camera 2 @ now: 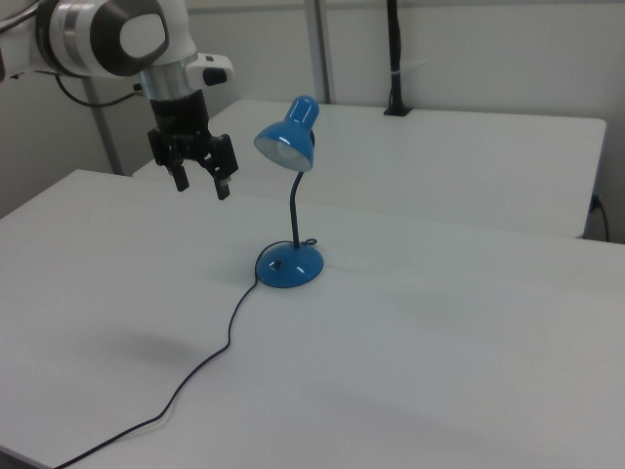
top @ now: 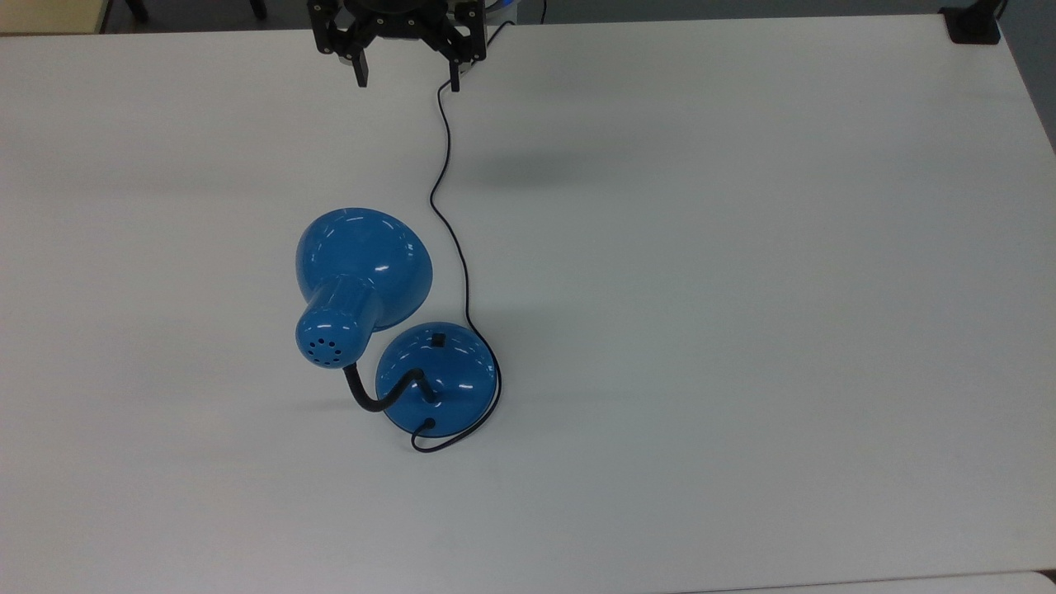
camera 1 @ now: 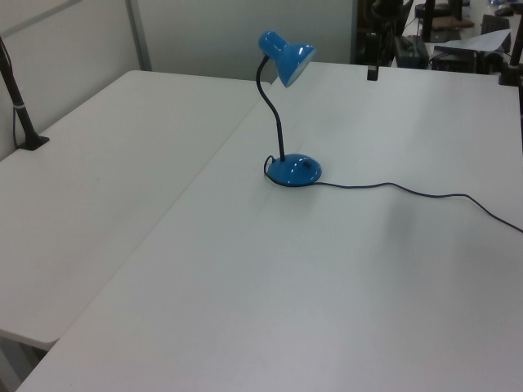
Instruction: Turn on the lamp
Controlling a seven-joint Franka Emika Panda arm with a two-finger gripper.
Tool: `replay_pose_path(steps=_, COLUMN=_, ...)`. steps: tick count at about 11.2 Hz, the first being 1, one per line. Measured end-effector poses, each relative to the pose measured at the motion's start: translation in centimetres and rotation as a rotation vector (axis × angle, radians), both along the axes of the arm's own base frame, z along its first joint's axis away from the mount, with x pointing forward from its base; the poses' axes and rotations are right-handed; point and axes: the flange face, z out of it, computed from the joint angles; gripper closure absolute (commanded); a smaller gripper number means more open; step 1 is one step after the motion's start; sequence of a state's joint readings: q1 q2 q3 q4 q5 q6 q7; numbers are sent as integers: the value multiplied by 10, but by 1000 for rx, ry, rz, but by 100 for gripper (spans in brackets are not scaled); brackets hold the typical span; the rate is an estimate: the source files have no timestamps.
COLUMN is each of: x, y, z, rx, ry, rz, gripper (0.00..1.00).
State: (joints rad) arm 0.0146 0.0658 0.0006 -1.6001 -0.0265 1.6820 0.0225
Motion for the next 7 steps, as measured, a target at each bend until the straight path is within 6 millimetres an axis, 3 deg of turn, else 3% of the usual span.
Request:
replay_pose_path(steps=2, x=0, y=0, z=-1, rx=0, ry=1, rz=2, gripper=100)
replay_pose_path(steps=7, x=0, y=0, z=-1, rx=0, ry=2, rz=4, gripper=100)
